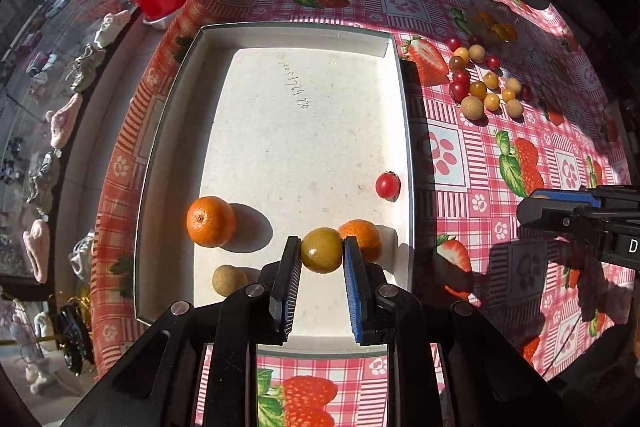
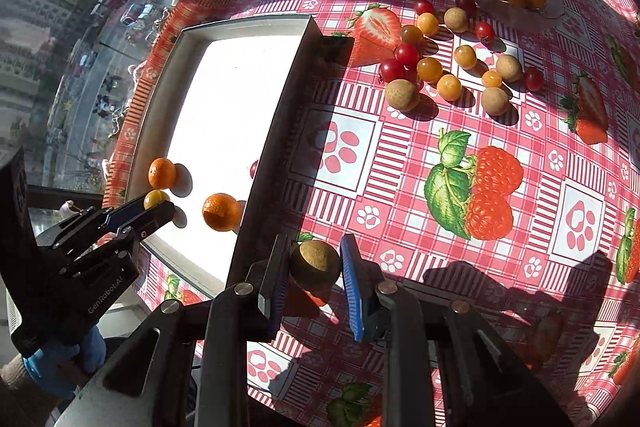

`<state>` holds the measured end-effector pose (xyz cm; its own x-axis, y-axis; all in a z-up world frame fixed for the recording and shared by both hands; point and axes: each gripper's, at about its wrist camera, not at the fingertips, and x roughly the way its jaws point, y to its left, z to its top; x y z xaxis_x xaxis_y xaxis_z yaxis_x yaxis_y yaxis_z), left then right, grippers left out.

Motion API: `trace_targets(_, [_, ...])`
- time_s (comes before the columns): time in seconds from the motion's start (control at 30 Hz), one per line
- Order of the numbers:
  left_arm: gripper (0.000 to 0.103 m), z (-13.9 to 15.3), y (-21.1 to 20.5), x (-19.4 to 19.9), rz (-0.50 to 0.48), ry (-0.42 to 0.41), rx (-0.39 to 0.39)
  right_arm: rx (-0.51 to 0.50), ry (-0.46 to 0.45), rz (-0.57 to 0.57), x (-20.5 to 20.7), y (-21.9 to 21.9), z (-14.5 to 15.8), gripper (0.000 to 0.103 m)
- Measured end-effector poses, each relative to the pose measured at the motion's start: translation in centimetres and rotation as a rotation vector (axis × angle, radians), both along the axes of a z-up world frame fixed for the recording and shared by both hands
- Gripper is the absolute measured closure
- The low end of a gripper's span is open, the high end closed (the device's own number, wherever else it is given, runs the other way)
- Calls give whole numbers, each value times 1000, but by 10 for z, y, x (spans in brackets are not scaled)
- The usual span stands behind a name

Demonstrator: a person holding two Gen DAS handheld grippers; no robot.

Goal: Organize fruits
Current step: 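Carry both fruits into the tray and open both tools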

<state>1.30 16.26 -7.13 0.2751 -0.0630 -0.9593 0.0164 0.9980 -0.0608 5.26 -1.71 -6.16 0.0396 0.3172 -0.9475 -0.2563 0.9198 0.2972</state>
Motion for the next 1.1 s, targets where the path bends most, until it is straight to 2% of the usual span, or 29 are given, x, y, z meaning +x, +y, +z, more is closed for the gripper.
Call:
trace_targets(0.3, [80, -28, 21, -12, 35, 52, -10, 7, 3, 129, 6, 74, -10, 75])
trace_targets(0.53, [80, -48, 26, -7, 56, 75, -3, -44, 0, 209, 29, 120, -31, 75])
trace_targets(0.8, [80, -57, 29, -9, 90, 87, -1, -125, 32, 256, 42, 142, -64, 75])
trace_targets(0.93, [78, -59, 30, -8, 94, 89, -6, -144, 25, 284, 42, 146, -70, 74])
trace_targets(0.97, [73, -59, 31, -8, 94, 90, -21, -144, 26, 290, 42, 148, -70, 72])
trace_targets(1.0, [45, -60, 34, -7, 98, 91, -28, -140, 28, 292, 43, 148, -70, 70])
trace_targets(1.03, [17, -59, 34, -9, 112, 83, -3, -129, 35, 291, 44, 149, -70, 64])
trace_targets(1.1, [14, -55, 34, -11, 124, 55, 25, -128, 44, 290, 45, 158, -74, 42])
